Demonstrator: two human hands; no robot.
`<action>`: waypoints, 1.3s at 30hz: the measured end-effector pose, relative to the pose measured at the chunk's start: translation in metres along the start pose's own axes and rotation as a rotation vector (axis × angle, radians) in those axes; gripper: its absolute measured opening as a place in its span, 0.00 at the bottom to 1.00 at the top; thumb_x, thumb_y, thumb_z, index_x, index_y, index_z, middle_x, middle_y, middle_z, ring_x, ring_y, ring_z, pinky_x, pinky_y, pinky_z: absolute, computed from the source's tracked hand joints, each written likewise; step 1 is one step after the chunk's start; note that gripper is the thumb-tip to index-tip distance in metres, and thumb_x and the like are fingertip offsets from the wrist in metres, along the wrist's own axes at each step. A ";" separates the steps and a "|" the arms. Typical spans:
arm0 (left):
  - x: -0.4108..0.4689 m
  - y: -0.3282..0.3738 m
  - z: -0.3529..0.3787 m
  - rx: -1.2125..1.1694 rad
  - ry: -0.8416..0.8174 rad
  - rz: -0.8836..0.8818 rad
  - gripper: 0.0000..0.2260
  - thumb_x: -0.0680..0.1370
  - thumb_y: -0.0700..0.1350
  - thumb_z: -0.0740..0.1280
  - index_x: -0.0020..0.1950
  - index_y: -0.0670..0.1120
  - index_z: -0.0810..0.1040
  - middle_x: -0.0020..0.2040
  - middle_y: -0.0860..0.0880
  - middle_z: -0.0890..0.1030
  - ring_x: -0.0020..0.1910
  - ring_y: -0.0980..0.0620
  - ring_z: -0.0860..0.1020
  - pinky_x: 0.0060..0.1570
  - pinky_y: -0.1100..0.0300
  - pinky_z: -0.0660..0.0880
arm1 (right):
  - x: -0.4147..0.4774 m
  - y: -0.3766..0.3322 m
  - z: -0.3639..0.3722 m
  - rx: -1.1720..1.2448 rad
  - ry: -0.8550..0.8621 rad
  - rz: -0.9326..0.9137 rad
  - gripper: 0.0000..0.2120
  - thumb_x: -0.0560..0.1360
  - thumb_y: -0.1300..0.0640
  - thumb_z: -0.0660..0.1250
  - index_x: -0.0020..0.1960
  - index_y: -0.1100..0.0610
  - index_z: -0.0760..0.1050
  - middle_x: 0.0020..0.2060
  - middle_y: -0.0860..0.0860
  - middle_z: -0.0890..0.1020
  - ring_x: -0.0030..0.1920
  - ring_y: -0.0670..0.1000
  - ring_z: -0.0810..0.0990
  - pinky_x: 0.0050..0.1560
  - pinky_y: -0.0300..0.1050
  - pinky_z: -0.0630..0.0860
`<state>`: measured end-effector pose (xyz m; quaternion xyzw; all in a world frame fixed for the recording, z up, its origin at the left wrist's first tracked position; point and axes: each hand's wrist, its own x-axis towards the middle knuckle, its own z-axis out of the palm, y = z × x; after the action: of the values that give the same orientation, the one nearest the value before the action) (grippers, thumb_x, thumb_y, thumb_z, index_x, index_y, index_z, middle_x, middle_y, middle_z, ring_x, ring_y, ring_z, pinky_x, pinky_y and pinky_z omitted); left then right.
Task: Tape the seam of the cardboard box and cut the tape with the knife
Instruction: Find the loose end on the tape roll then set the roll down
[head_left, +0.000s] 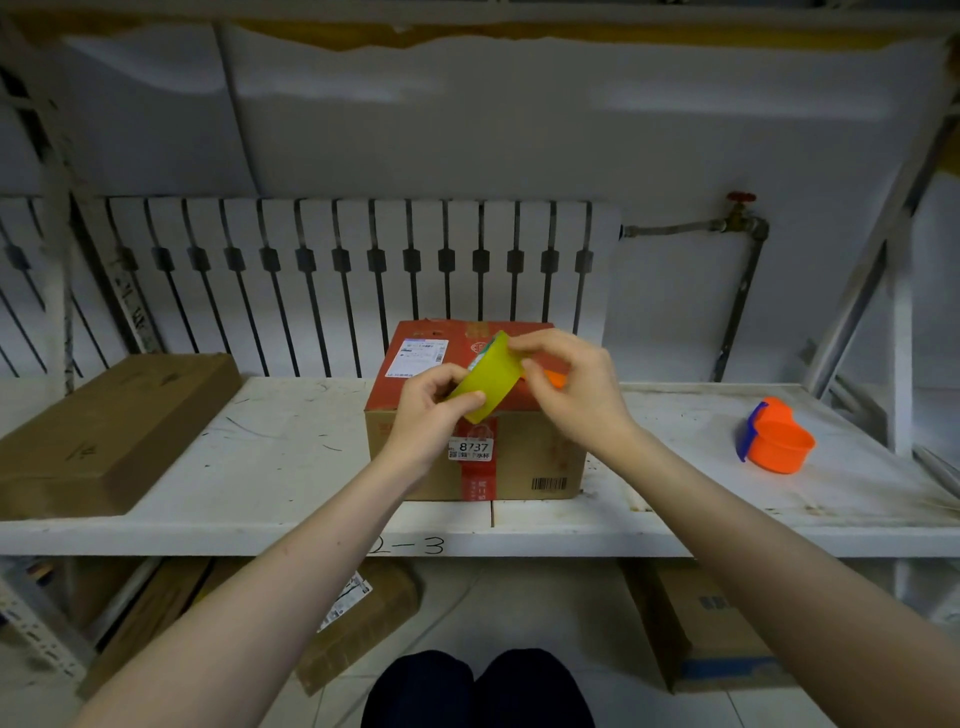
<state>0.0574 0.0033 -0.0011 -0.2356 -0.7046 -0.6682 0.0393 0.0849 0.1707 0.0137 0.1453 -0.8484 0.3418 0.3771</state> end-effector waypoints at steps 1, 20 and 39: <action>0.000 0.000 0.000 -0.022 0.000 -0.015 0.06 0.73 0.36 0.68 0.38 0.46 0.77 0.39 0.48 0.78 0.43 0.51 0.76 0.47 0.57 0.74 | 0.001 0.001 -0.002 0.075 -0.020 0.099 0.15 0.74 0.65 0.64 0.58 0.54 0.77 0.56 0.49 0.80 0.58 0.45 0.75 0.59 0.46 0.75; 0.008 0.031 0.011 -0.272 0.033 -0.520 0.03 0.73 0.44 0.62 0.45 0.48 0.74 0.42 0.45 0.78 0.43 0.46 0.77 0.51 0.52 0.75 | 0.003 0.003 0.001 -0.459 -0.113 -0.533 0.16 0.68 0.63 0.74 0.56 0.62 0.80 0.48 0.58 0.85 0.47 0.58 0.85 0.44 0.53 0.81; -0.004 0.021 0.026 -0.305 0.066 -0.461 0.08 0.65 0.47 0.62 0.41 0.48 0.75 0.45 0.44 0.78 0.47 0.43 0.76 0.60 0.43 0.72 | -0.006 0.023 -0.006 -0.347 -0.053 -0.320 0.16 0.71 0.62 0.69 0.58 0.60 0.79 0.49 0.58 0.85 0.47 0.59 0.84 0.44 0.59 0.82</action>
<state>0.0761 0.0272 0.0135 -0.0505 -0.6294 -0.7651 -0.1266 0.0811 0.1915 0.0017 0.2201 -0.8702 0.1229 0.4234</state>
